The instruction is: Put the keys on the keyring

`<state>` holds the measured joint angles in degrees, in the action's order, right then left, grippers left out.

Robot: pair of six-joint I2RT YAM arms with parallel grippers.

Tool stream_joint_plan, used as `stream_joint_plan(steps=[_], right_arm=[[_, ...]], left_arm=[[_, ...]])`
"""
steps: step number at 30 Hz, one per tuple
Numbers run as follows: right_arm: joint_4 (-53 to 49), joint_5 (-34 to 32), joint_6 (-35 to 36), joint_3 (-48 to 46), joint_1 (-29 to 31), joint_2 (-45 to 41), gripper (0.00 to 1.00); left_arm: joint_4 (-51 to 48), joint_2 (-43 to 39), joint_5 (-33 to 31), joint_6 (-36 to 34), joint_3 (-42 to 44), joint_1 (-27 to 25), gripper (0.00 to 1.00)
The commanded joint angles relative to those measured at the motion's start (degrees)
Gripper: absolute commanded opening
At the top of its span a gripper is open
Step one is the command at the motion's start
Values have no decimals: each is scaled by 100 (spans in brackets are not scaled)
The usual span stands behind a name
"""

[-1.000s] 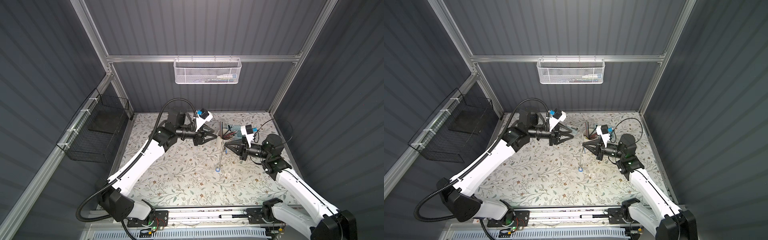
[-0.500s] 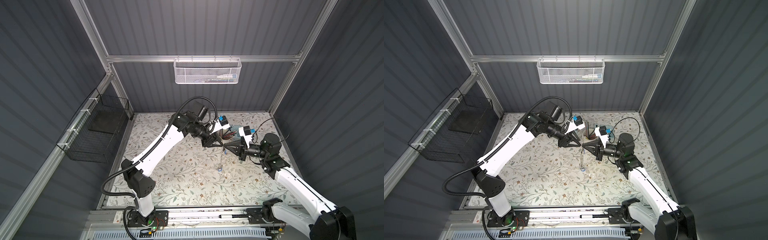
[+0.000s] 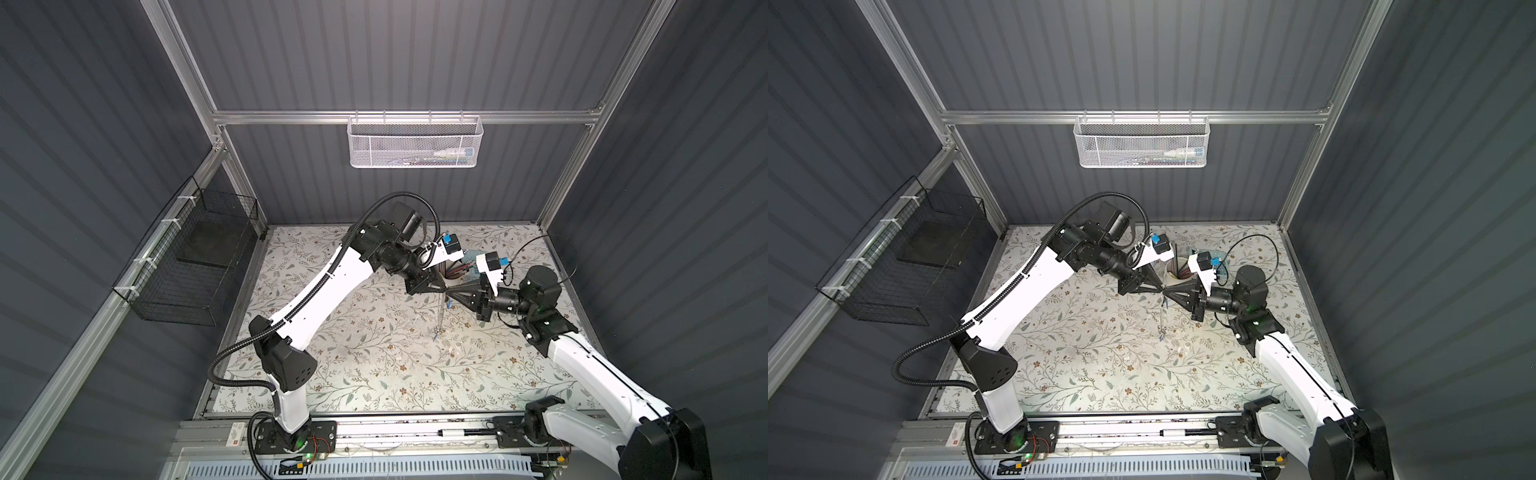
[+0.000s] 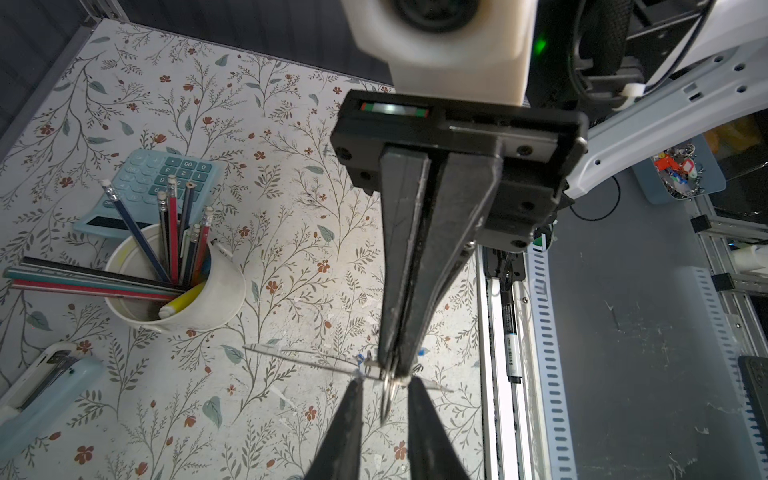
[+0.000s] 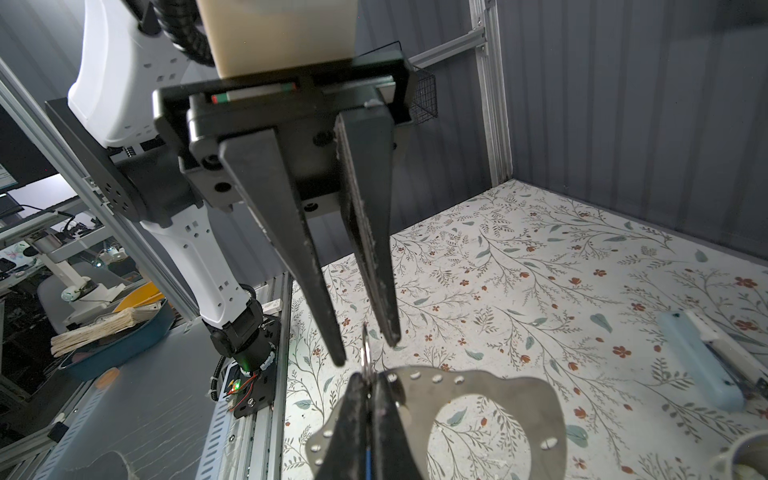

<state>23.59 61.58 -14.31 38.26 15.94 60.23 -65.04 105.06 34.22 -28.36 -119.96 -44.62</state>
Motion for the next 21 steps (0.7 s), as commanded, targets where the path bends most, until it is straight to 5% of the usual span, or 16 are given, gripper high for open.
stream_joint_plan(steps=[1,7,13,16,21], right_arm=[[273,109,-35,83,32,-19,0],[250,114,-3,59,48,-6,0],[184,-153,-142,70,-2,-48,1],[337,-275,-486,51,-119,-140,17],[417,-682,-1058,-10,-388,-394,28]], left_arm=[[-198,125,10,-38,-197,-63,18],[-95,112,120,35,-152,-82,0],[656,-314,126,452,474,-77,0],[1487,-743,28,755,1065,-32,0],[3032,-1468,166,1477,2334,88,0]])
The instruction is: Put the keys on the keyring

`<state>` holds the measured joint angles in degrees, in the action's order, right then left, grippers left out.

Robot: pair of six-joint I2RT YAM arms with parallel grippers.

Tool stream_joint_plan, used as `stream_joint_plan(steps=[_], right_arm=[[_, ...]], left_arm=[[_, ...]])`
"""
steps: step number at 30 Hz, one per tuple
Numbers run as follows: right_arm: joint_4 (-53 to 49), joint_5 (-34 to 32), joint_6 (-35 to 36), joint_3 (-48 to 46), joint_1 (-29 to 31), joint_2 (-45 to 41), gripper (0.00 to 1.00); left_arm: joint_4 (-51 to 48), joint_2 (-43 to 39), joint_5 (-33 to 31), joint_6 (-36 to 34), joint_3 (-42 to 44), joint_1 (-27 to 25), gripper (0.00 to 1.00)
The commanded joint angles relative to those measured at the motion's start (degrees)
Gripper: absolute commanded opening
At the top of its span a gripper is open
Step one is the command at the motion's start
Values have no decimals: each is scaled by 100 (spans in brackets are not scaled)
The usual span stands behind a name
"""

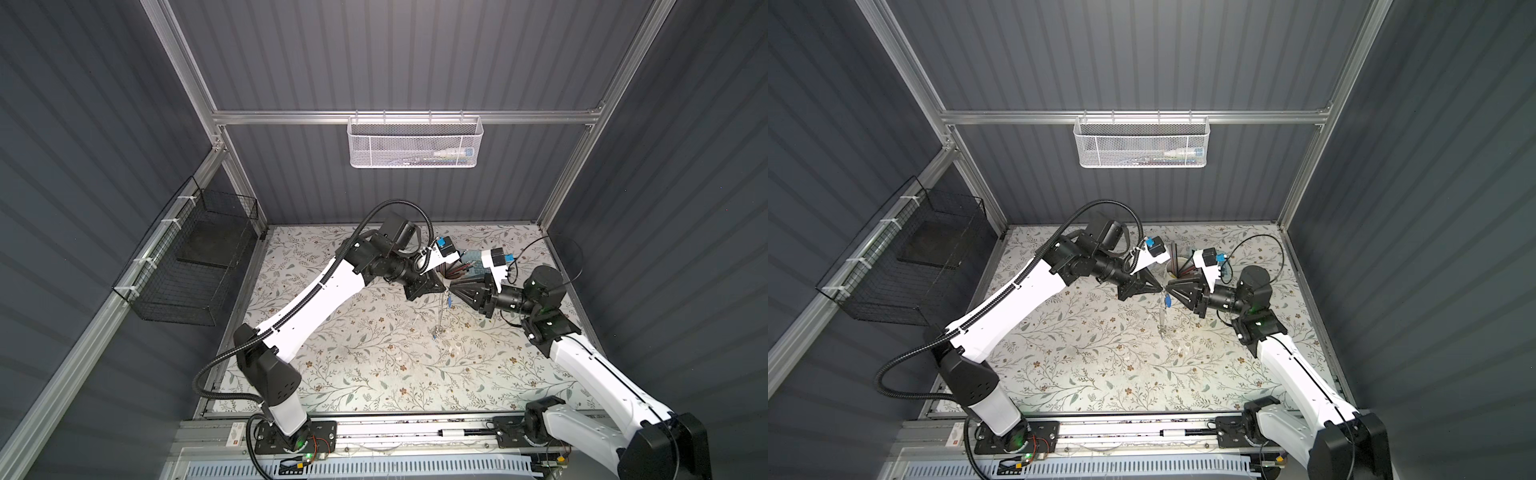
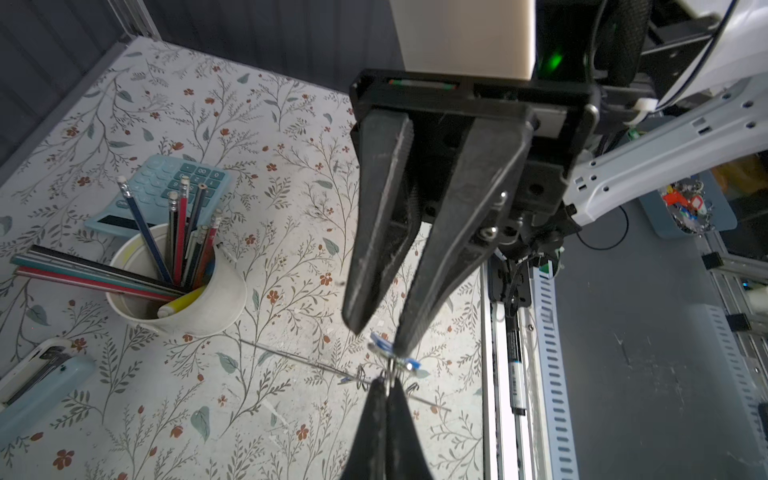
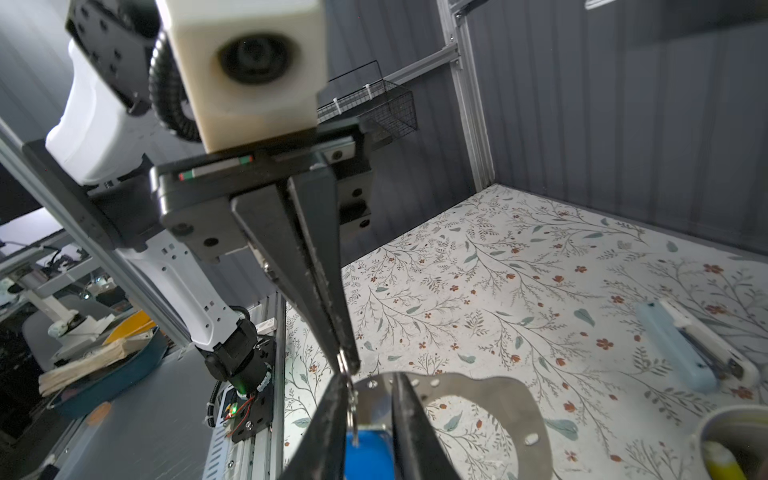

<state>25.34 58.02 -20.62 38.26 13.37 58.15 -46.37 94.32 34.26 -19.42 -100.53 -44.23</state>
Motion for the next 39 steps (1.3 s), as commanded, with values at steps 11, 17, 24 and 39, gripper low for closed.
stream_joint_plan(steps=[11,17,24,39], right_arm=[[-846,-1222,-1241,209,-440,-582,47],[-307,-890,-1535,76,-440,-867,55],[458,-305,-2098,109,-431,-570,46],[2139,-353,-3162,107,18,-15,29]], left_arm=[[5765,-1569,-150,2446,3305,33,0],[7144,-1555,-328,3101,3861,-39,0],[8276,-1382,-277,3743,4121,-75,0],[9119,-1153,-324,4205,4323,-147,0]])
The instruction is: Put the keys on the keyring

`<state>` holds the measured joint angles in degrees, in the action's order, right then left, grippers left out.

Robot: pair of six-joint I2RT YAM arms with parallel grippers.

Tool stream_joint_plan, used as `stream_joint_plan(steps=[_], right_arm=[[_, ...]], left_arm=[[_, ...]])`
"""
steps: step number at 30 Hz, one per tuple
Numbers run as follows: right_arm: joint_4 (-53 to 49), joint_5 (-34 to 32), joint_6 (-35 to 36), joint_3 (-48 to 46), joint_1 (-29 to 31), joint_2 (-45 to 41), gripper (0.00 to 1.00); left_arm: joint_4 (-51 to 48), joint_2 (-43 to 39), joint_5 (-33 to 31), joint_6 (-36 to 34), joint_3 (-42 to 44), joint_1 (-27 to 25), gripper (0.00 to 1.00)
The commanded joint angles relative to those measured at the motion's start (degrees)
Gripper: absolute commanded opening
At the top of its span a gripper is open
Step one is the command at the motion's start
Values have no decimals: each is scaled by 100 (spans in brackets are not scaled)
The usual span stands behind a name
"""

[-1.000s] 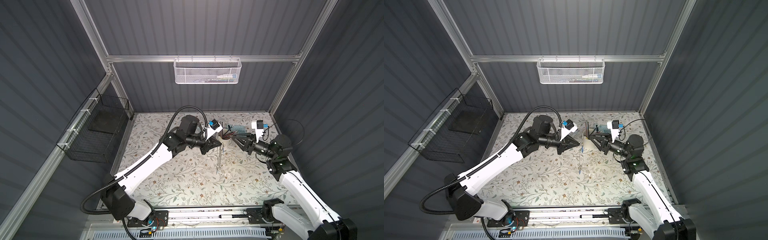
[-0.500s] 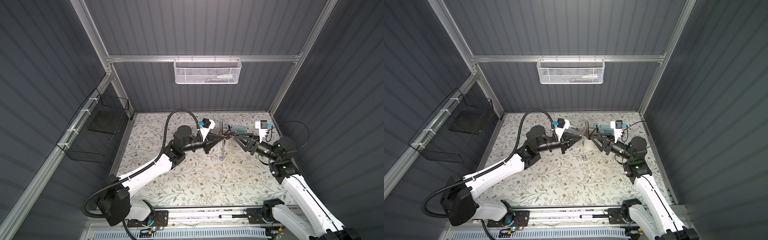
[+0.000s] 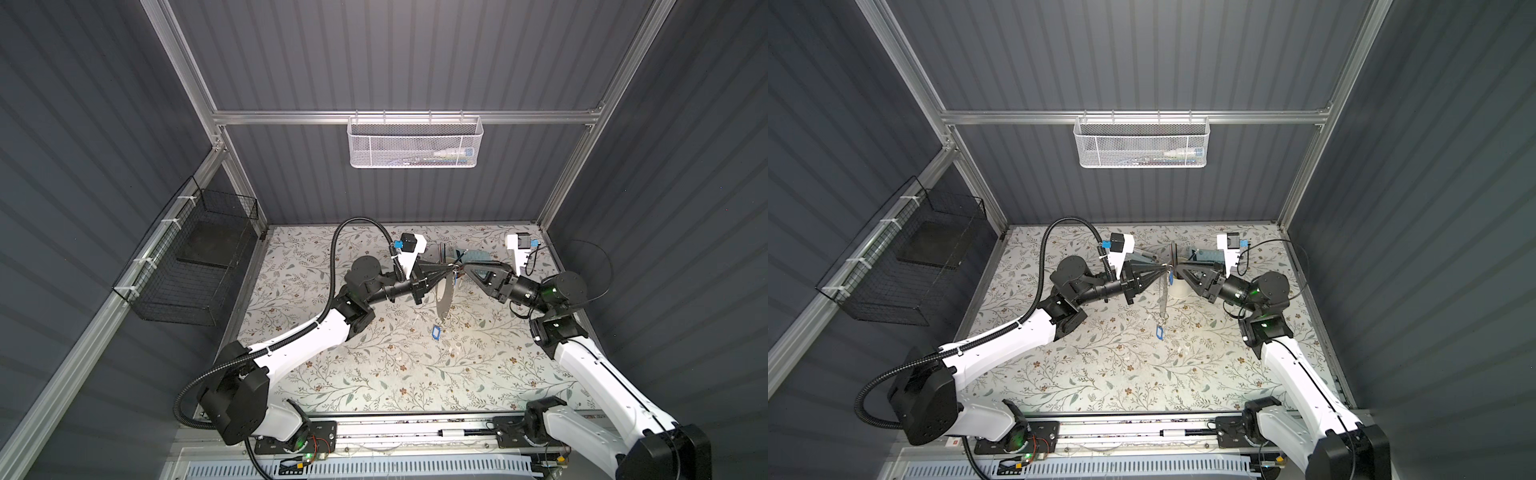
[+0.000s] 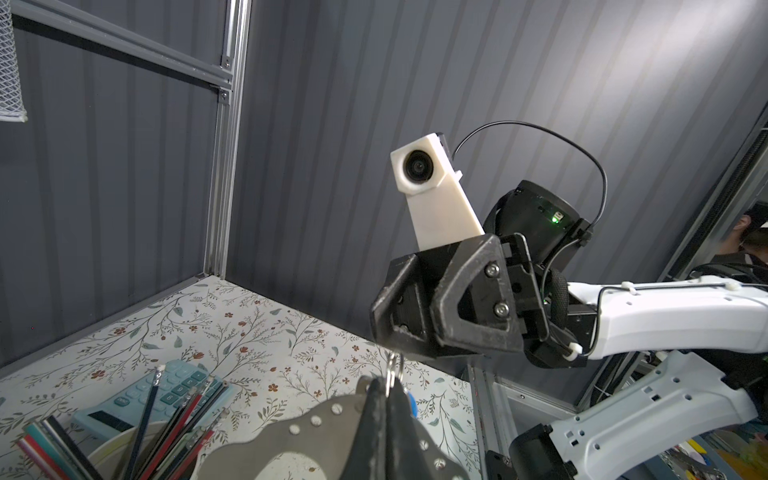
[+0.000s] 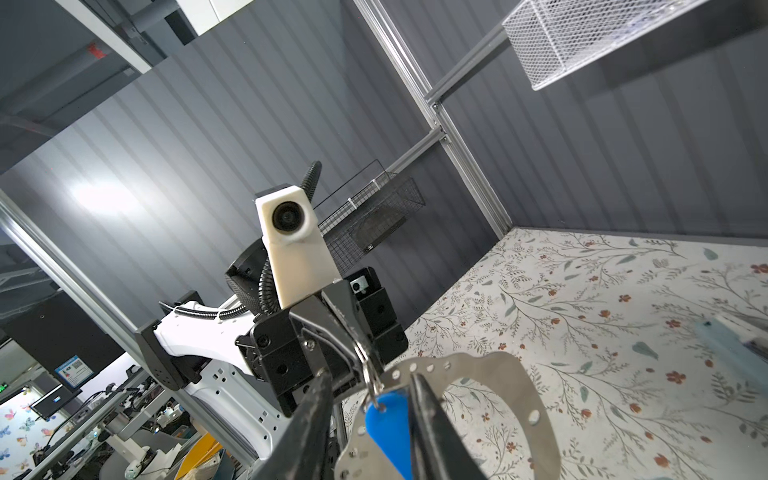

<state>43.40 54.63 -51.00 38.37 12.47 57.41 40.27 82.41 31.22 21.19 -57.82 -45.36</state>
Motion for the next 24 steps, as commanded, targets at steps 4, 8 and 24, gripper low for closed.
stream_joint_plan(steps=[4,8,24], right_arm=[[341,-105,-129,41,176,43,23],[270,-130,-89,15,211,10,14],[-713,-489,402,-151,274,-287,0]], left_arm=[[456,25,-6,141,74,-38,0],[447,-1,-18,115,83,-42,0],[368,-125,-106,57,-6,-43,0]])
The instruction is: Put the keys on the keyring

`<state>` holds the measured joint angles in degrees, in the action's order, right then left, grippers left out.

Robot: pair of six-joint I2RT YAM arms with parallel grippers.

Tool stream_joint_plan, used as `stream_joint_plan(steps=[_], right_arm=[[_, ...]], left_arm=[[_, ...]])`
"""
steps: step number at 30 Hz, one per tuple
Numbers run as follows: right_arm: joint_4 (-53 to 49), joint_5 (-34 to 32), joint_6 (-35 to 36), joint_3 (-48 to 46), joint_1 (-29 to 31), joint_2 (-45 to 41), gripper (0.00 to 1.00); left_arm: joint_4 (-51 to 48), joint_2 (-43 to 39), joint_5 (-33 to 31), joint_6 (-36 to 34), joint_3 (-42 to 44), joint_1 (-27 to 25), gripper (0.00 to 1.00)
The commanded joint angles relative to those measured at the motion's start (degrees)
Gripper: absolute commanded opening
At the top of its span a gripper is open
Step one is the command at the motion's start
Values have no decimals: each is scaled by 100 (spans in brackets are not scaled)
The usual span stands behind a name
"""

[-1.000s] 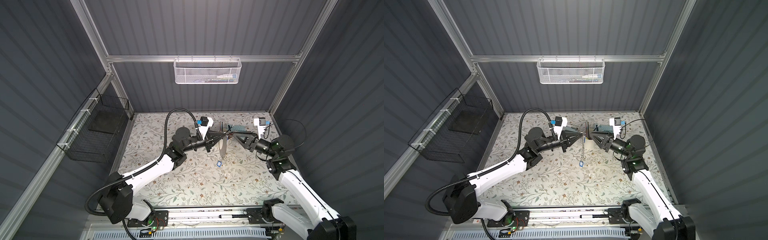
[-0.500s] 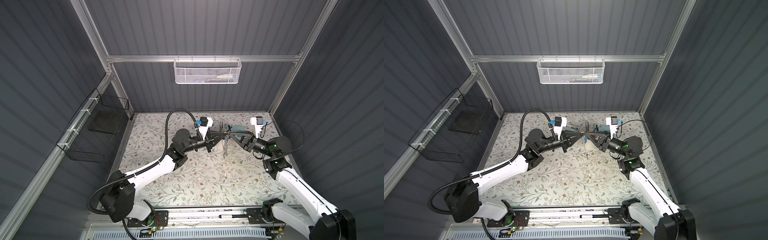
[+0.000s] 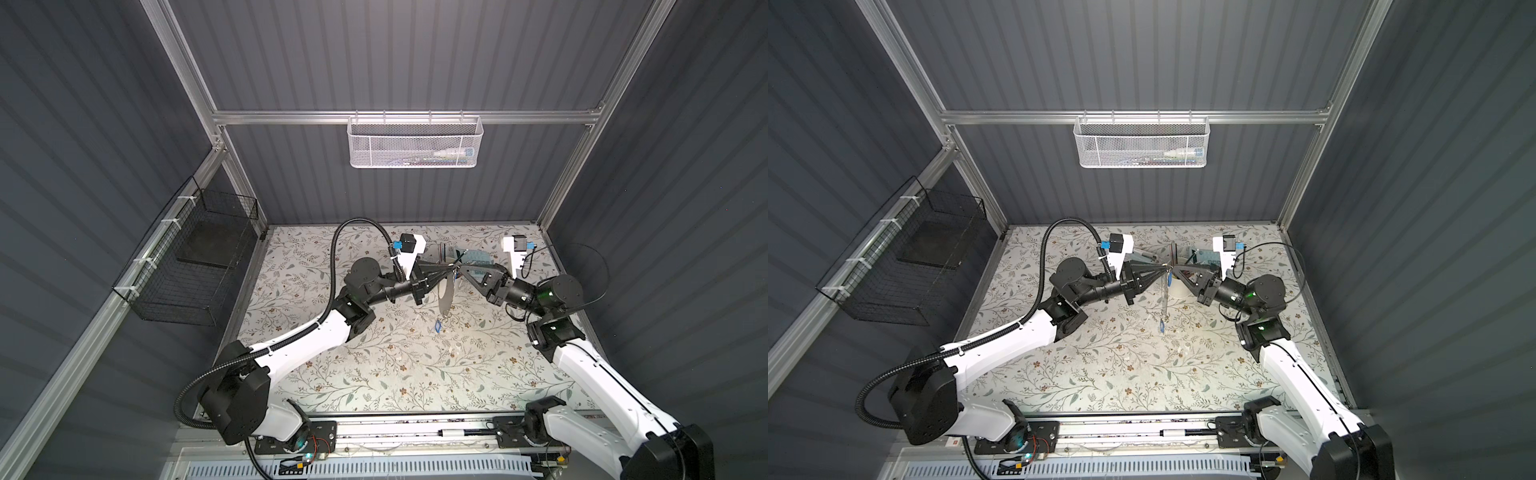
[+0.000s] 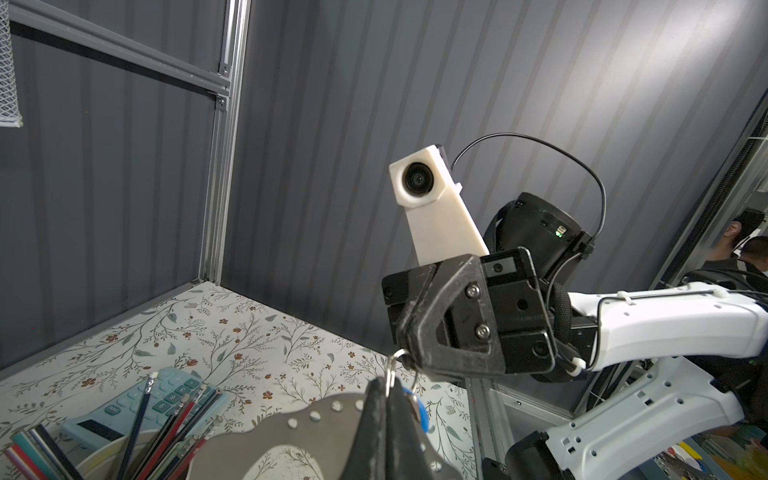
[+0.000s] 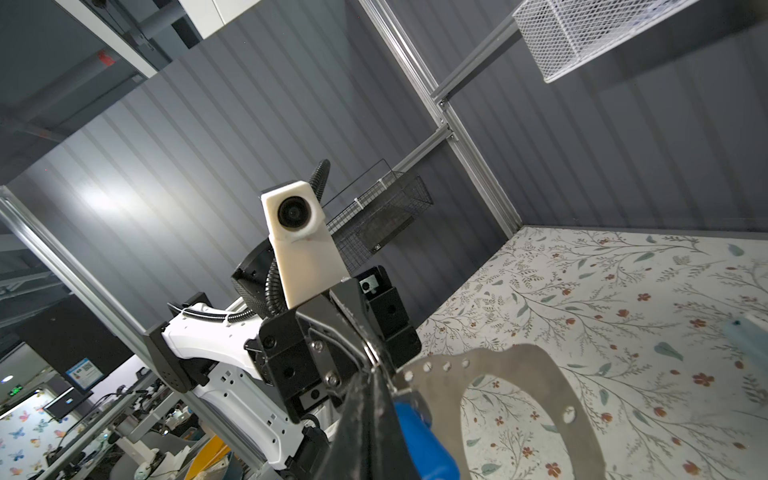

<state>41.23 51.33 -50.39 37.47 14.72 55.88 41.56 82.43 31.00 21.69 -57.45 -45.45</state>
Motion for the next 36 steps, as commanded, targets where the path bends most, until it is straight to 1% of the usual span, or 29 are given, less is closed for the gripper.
stream_joint_plan(steps=[1,6,11,14,19,22,25,26,27,30,31,32,33,35,36], right_arm=[[-689,-230,454,-59,44,-176,0],[-874,-316,544,-167,70,-168,0],[-1027,-429,637,-196,248,-54,0],[-939,-422,584,-183,285,2,0],[-1047,-435,615,-107,269,-65,0],[-1128,-406,584,-126,154,-124,0],[-1258,-401,583,-235,-145,-228,8],[-1307,-427,606,-265,-273,-286,16],[-1428,-475,678,-267,-393,-357,21],[-1636,-541,920,-113,-622,-515,35],[-1592,-490,969,-52,-632,-533,38],[-1408,-322,978,27,-629,-522,42],[-1017,-29,865,71,-605,-461,45],[-300,371,568,117,-518,-308,49],[-142,458,494,153,-463,-234,49]], left_arm=[[238,-159,-88,-7,-60,-32,0],[254,-228,-69,-7,-124,-43,0],[382,-162,-28,54,-172,-68,0],[423,-80,-11,54,-167,-71,0],[519,0,-116,115,2,-69,0],[511,-25,-179,146,76,-69,0],[461,-78,-216,139,120,-62,0],[435,-93,-216,134,129,-67,0],[408,-100,-194,146,130,-68,0],[344,-96,-117,160,120,-69,0],[336,-80,-85,177,109,-69,0],[339,-72,-28,200,82,-66,0],[344,-62,6,234,64,-69,0],[396,-35,63,291,38,-61,0],[449,-25,89,315,49,-69,0]])
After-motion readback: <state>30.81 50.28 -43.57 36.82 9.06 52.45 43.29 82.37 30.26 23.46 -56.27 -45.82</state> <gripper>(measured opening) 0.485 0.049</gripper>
